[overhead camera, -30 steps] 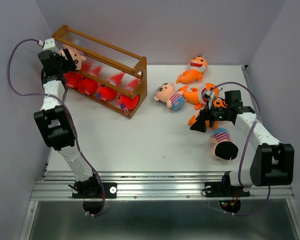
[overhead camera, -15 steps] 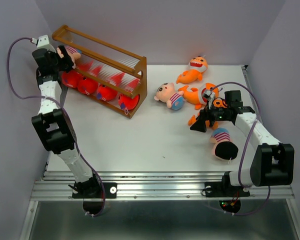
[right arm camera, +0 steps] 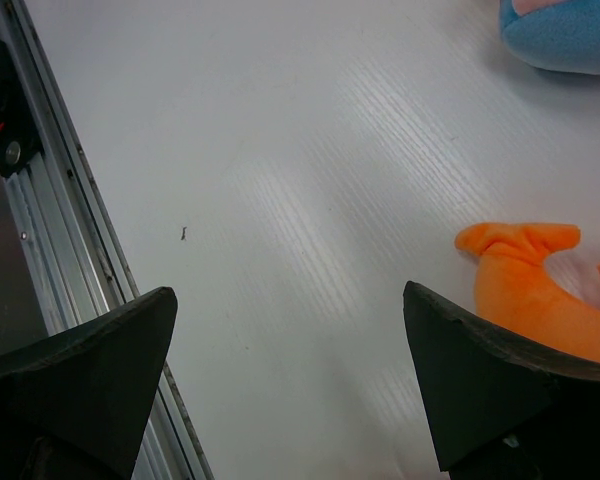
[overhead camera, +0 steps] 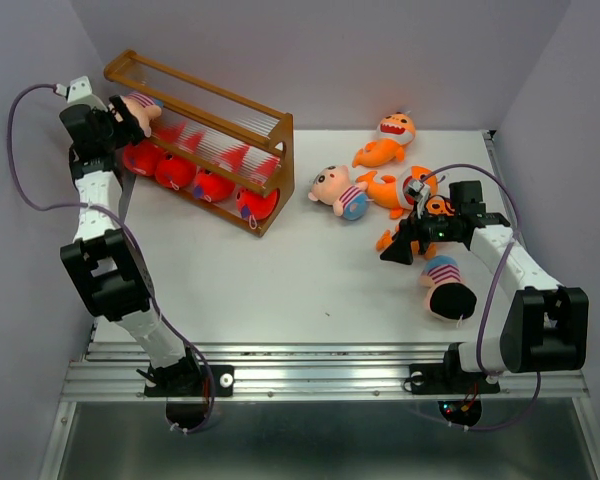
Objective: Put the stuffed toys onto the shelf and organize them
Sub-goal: Adjust the position of the stuffed toy
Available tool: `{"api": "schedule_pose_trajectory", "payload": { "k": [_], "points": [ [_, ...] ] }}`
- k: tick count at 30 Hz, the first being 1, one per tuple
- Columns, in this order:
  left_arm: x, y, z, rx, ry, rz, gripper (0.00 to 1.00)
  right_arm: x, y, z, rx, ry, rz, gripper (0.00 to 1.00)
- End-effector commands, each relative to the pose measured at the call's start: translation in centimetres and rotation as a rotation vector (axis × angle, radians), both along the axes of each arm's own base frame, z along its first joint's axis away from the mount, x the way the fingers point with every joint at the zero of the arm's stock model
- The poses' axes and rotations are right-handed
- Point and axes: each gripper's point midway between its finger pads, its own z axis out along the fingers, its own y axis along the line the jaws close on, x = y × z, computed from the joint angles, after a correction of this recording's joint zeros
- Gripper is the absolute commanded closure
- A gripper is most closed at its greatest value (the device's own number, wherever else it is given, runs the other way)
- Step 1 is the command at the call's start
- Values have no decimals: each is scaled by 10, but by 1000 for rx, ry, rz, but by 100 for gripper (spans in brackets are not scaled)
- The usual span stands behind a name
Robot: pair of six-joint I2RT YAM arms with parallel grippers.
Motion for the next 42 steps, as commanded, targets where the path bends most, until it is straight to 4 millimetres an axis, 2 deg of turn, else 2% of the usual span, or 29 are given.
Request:
{"api": "schedule_pose_trajectory", "payload": {
  "k": [1, 6, 12, 14, 15, 16, 17, 21, 23, 26, 27, 29, 30, 31, 33, 34, 35, 36, 38, 40, 41, 42],
  "points": [
    [-23, 3, 59, -18, -161, 56, 15, 5, -1, 11, -6, -58, 7, 0],
    [-43, -14, 68, -54, -205, 24, 24, 4, -2, 12, -8, -65, 5, 0],
    [-74, -37, 75, -109, -266, -19, 42, 5, -2, 13, -12, -68, 0, 0],
    [-80, -44, 75, -124, -271, -41, 61, 4, -2, 15, -12, -73, 0, 0],
    [-87, -54, 72, -138, -267, -82, 72, 4, -2, 15, -12, -74, 0, 0],
    [-90, -62, 70, -162, -266, -112, 94, 4, -2, 16, -13, -77, -1, 0],
    [-94, -70, 68, -183, -264, -139, 100, 4, -3, 16, -14, -78, -3, 0],
    [-120, -126, 48, -246, -224, -333, 100, 5, -3, 16, -15, -73, -7, 0],
    [-141, -155, 36, -240, -211, -392, 100, 6, -3, 17, -16, -74, -9, 0],
    [-171, -180, 23, -218, -202, -440, 96, 7, -4, 15, -20, -69, -13, 0],
    [-185, -182, 17, -206, -198, -419, 96, 7, -4, 14, -23, -70, -15, 0],
    [-198, -180, 10, -179, -188, -389, 87, 8, -5, 14, -33, -75, -22, 0],
    [-209, -173, 5, -144, -182, -340, 74, 8, -6, 14, -37, -78, -24, 0],
    [-214, -167, 2, -126, -178, -301, 69, 8, -6, 14, -40, -82, -24, 0],
    [-221, -149, 0, -103, -187, -191, 62, 7, -7, 15, -44, -91, -24, 0],
    [-225, -132, 0, -108, -206, -84, 58, 7, -6, 16, -41, -95, -22, 0],
    [-225, -125, 2, -122, -223, -44, 58, 6, -6, 16, -40, -95, -21, 0],
    [-219, -115, 7, -171, -238, 11, 59, 6, -6, 17, -39, -98, -20, 0],
    [-206, -110, 12, -229, -241, 33, 70, 6, -6, 17, -41, -102, -20, 0],
    [-176, -105, 22, -291, -220, 43, 87, 5, -6, 17, -41, -102, -20, 0],
    [-165, -103, 23, -330, -206, 52, 92, 5, -6, 17, -40, -102, -21, 0],
    [-143, -94, 29, -345, -185, 81, 95, 4, -6, 19, -40, -108, -19, 0]
  ]
}}
